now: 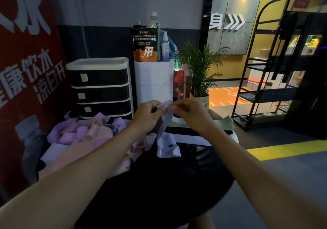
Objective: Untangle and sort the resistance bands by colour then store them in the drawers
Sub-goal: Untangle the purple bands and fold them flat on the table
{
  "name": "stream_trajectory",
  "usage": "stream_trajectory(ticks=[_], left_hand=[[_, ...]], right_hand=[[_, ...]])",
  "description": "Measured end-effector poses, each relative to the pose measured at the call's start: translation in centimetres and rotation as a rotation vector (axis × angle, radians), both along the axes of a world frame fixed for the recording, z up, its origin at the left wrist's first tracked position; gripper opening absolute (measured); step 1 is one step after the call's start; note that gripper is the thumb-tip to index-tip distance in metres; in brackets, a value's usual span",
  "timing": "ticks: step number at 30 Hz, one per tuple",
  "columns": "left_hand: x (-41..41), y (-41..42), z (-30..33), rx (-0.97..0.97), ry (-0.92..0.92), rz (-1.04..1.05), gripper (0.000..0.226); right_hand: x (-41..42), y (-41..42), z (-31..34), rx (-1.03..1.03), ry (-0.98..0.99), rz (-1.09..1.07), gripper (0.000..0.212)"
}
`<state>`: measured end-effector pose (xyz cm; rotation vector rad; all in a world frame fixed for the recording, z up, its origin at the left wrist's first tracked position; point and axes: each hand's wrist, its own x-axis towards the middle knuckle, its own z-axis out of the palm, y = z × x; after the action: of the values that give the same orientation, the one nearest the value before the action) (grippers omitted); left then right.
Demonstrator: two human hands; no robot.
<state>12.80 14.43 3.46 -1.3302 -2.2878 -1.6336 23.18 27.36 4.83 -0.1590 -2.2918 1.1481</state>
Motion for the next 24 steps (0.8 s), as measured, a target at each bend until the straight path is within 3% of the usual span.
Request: stream_trajectory(ticks=[9,13,17,24], left_hand=[[-0.4,-0.6,1.2,-0.004,-0.133,-0.2,0.034],[-0.7,-0.6,1.8,-0.012,-0.088,-0.186,0.04],[-0.7,-0.6,2.6,0.075,-0.026,-0.147,0.008],[0.1,0.8,2.6,0.138,-0.149,-0.156,0.017]], right_hand=[[-1.0,0.4,0.7,-0.091,0.068,0.026,0.027],[-1.4,0.3,1.2,-0.05,0.108,0.021,0.006],[-1.9,0.4,1.5,-0.02,0.137,0.001,0.015],[-1.6,1.1,2.8,-0.002,0.152,-0.063,0.034]])
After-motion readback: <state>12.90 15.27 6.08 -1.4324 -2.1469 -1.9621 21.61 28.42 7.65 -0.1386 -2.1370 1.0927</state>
